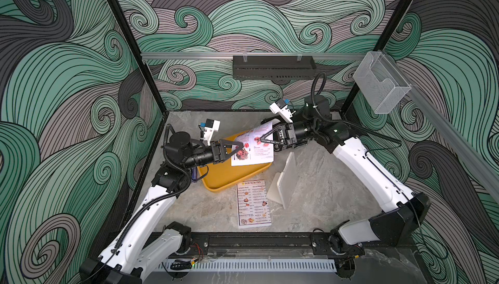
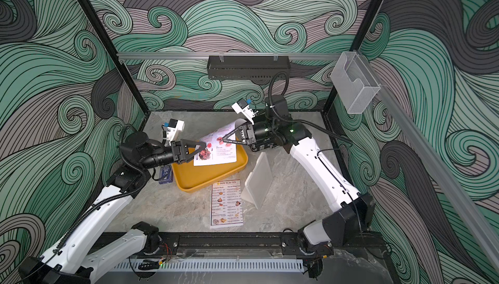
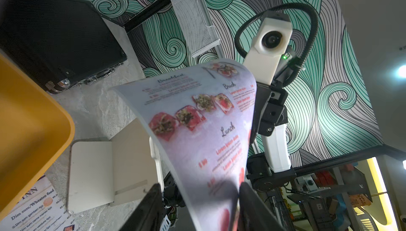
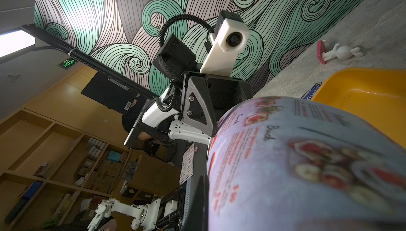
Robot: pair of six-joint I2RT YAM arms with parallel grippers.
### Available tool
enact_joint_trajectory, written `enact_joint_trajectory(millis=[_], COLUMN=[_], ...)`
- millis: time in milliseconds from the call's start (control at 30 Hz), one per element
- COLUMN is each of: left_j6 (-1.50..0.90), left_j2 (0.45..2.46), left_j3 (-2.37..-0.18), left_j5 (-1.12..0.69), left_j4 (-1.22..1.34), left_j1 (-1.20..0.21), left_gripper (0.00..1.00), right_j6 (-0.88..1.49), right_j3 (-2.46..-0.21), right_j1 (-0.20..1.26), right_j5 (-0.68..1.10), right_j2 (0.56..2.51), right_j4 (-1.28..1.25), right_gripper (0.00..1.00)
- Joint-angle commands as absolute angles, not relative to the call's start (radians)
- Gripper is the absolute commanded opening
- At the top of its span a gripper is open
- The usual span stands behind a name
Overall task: Replace the menus in the menu holders
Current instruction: Pick up the menu from the storage box.
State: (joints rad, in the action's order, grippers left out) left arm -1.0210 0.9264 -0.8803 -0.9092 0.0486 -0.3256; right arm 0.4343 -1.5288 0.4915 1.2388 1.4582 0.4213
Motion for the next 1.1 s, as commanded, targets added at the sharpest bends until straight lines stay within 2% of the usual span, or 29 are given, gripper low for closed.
enact_joint_trajectory(millis=[0,267,733,800,933,967,1067], left_j6=[-1.054,-1.064,-1.06,-1.058,-1.053,-1.04,-0.949], left_j2=[0.922,0.919,0.924,0.925,0.928,0.927,0.917], left_j3=[-0.92,-0.934,-0.944,-0.943,-0.945,-0.948,-0.978], left_j5=[-0.958,-0.968,-0.984,-0.984,-0.97,-0.958,-0.902], left_j4=[0.095,0.088,0.072,0.071,0.06,0.043,-0.065], left_j1=[-0.32,-0.319,-0.318,-0.32,-0.319,-0.32,-0.322], left_gripper=[0.49,0.31,0.2,0.16,0.0,0.0,0.0], right_j6=[0.44,0.463,0.587,0.587,0.583,0.582,0.579], right_j3=[-1.514,-1.492,-1.452,-1.451,-1.447,-1.447,-1.442], right_j1=[0.492,0.492,0.497,0.5,0.499,0.499,0.489], right_j5=[1.25,1.238,1.236,1.239,1.241,1.24,1.205], right_j2=[1.469,1.475,1.486,1.488,1.488,1.487,1.471], right_j4=[0.397,0.391,0.258,0.258,0.263,0.267,0.271], right_gripper=[0.0,0.0,0.0,0.0,0.0,0.07,0.48])
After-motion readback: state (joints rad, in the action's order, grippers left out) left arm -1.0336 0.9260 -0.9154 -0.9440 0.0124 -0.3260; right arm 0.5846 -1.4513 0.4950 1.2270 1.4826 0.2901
